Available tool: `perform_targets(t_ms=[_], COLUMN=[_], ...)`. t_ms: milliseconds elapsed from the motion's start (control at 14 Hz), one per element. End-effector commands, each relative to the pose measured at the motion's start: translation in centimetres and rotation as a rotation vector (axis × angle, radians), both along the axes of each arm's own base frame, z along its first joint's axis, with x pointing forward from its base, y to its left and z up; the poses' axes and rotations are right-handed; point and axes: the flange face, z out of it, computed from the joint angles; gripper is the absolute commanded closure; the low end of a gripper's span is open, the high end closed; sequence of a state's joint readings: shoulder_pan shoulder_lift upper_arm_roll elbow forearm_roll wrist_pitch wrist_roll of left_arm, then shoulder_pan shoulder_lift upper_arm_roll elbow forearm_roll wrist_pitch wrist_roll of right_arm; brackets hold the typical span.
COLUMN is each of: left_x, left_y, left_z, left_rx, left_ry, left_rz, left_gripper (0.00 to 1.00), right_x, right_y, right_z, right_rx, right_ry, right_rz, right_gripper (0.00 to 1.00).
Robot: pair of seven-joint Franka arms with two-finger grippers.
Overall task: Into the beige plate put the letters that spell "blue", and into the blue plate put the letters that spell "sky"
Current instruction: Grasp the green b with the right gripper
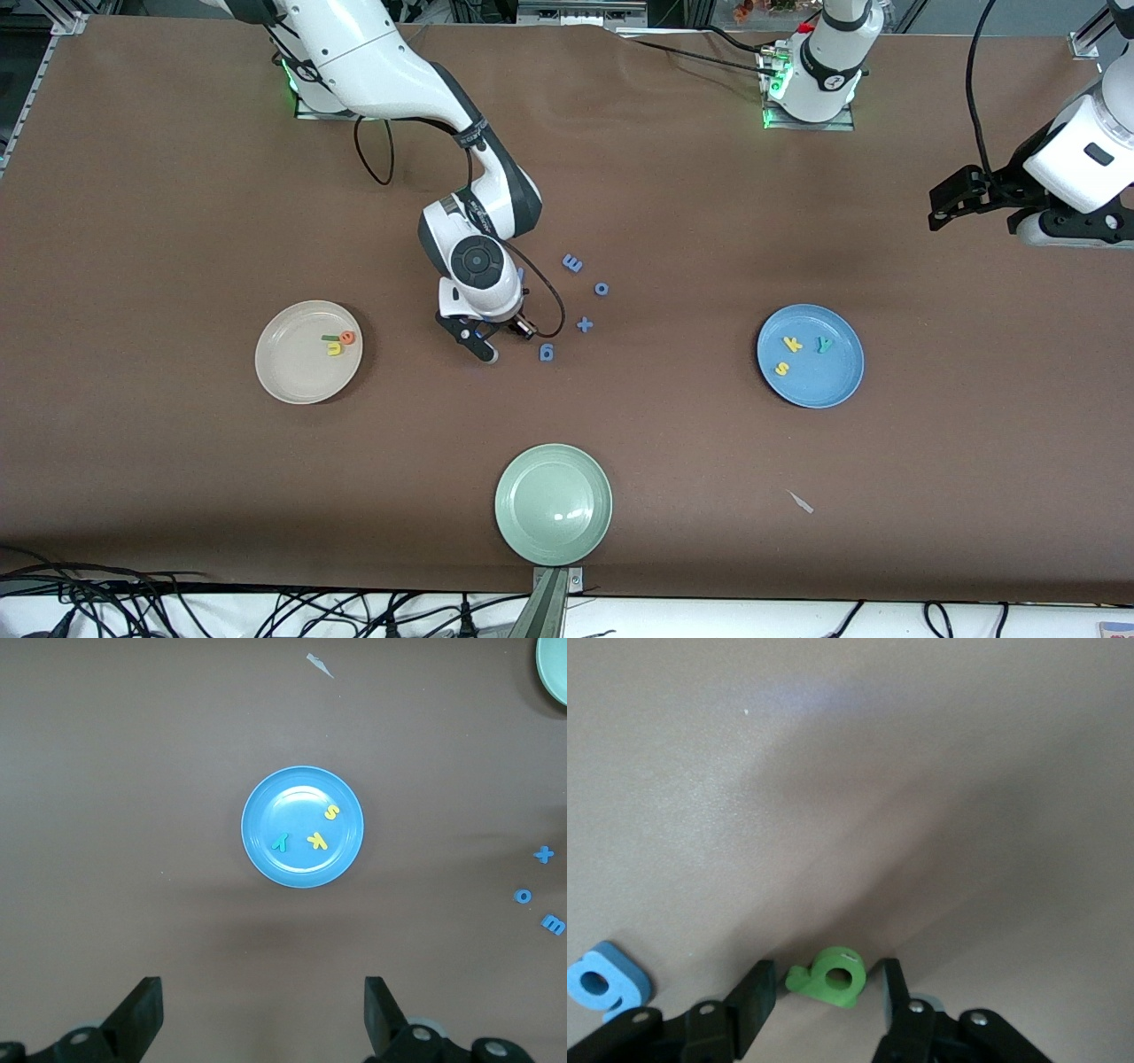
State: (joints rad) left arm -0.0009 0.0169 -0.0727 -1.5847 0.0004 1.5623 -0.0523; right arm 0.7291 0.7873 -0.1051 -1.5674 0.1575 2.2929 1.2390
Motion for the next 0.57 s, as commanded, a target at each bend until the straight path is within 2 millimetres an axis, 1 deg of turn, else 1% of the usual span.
perform_targets(t_ms=[0,143,286,430,501], left_x=[-0.1,-0.1,-0.1,-0.1,-0.1], left_y=[0.1,0.0,0.1,0.0,0.0], left_z=[0.8,0.8,0.8,0.8,0.8], left_rx=[0.025,0.025,0.025,0.025,0.025], left_ry=[0.0,0.0,0.0,0.0,0.0], left_rz=[-0.017,-0.019,-0.017,-0.019,-0.019], left_gripper=[0.0,0.0,0.0,0.0,0.0], right_x=[-0.2,0.4,1.3,2.8,3.8], right_y=[-0.3,-0.8,-1.7,-3.6,-5.3], right_z=[-0.4,0.3,1.3,2.2,3.4], right_rx=[-0.008,-0.004,-0.007,-0.012,-0.012], right_ry=[0.002,-0.008,-0.002,0.027,0.033], right_rz=[0.026,0.046,0.062,0.108,0.133], right_gripper=[0.8,0.84,0.85,0.85,0.85])
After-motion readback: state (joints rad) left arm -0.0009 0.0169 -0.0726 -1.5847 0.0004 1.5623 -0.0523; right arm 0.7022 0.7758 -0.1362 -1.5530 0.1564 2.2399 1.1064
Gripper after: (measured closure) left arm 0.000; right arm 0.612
